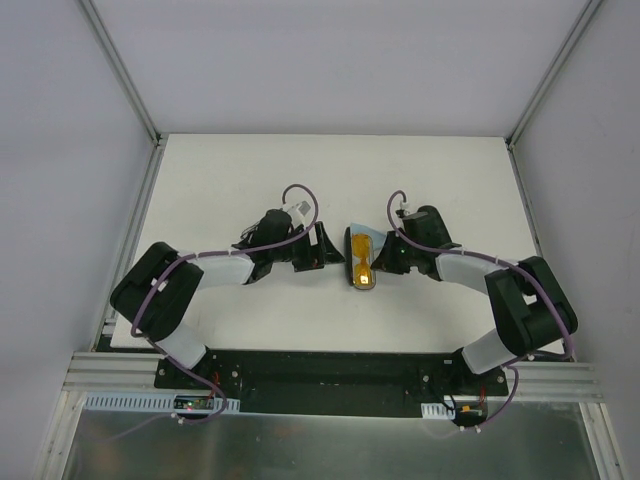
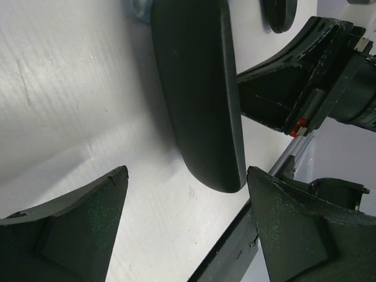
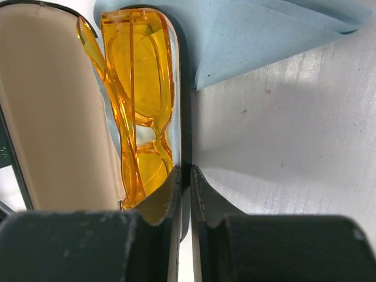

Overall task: Organize the sunglasses
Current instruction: Close the case with sunglasses at the center of the board.

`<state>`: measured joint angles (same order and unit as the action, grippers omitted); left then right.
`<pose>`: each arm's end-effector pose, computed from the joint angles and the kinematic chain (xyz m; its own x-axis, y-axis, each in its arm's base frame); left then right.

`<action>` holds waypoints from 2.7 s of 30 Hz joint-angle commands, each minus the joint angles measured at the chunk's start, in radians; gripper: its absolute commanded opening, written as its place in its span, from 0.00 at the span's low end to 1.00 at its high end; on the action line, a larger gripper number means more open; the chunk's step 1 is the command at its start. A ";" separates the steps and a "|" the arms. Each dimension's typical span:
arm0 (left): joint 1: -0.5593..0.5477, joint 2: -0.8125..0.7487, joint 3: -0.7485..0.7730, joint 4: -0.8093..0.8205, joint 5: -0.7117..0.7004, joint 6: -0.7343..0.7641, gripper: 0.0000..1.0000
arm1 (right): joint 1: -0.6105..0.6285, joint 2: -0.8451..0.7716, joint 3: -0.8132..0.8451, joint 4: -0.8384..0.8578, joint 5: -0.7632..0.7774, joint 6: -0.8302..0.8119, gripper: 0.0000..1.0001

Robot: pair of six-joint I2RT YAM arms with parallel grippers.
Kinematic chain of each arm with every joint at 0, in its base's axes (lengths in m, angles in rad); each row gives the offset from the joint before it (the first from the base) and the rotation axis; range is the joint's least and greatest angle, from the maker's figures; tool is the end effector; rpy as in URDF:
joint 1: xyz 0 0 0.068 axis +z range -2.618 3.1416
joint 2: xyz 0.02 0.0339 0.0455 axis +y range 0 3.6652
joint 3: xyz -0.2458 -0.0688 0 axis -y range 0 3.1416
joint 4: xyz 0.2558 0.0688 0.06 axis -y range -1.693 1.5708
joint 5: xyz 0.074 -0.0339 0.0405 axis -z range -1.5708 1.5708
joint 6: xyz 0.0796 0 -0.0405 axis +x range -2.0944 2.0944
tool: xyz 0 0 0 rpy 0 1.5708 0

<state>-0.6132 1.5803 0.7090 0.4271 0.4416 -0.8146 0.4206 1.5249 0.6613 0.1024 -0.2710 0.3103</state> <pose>0.2787 -0.2377 0.1395 -0.8492 -0.2066 -0.4860 0.3179 0.5348 -0.7829 0.2922 0.1540 0.0996 -0.7737 -0.0238 -0.6330 -0.3508 0.8482 0.3969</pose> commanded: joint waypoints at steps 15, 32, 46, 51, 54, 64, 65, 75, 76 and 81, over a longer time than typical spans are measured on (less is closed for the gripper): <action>0.013 0.231 -0.025 0.542 0.123 -0.273 0.78 | 0.003 0.015 0.006 0.022 -0.019 -0.007 0.01; 0.007 0.319 0.015 0.641 0.144 -0.336 0.74 | 0.003 0.009 0.006 0.017 -0.016 -0.011 0.00; -0.005 0.371 0.056 0.662 0.147 -0.362 0.60 | 0.003 0.007 0.004 0.014 -0.013 -0.014 0.00; -0.006 0.380 0.072 0.602 0.141 -0.334 0.51 | 0.001 0.000 0.006 0.013 -0.011 -0.017 0.00; -0.013 0.374 0.092 0.533 0.129 -0.299 0.48 | 0.003 -0.005 0.004 0.011 -0.008 -0.019 0.00; -0.048 0.354 0.187 0.219 0.049 -0.163 0.42 | 0.003 -0.012 0.003 0.010 -0.010 -0.023 0.01; -0.056 0.348 0.204 0.172 0.033 -0.138 0.41 | 0.004 -0.012 0.003 0.010 -0.010 -0.023 0.00; -0.128 0.354 0.381 -0.213 -0.142 0.032 0.40 | 0.009 -0.017 0.004 0.010 -0.008 -0.027 0.01; -0.138 0.357 0.397 -0.238 -0.158 0.044 0.39 | 0.010 -0.017 0.003 0.011 -0.007 -0.027 0.01; -0.166 0.385 0.461 -0.356 -0.243 0.095 0.38 | 0.009 -0.034 -0.008 0.020 -0.002 -0.027 0.01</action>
<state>-0.7277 1.9129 1.1328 0.2871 0.3309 -0.8169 0.4088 1.5318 0.6613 0.1005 -0.1974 0.2951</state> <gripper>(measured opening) 0.541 0.033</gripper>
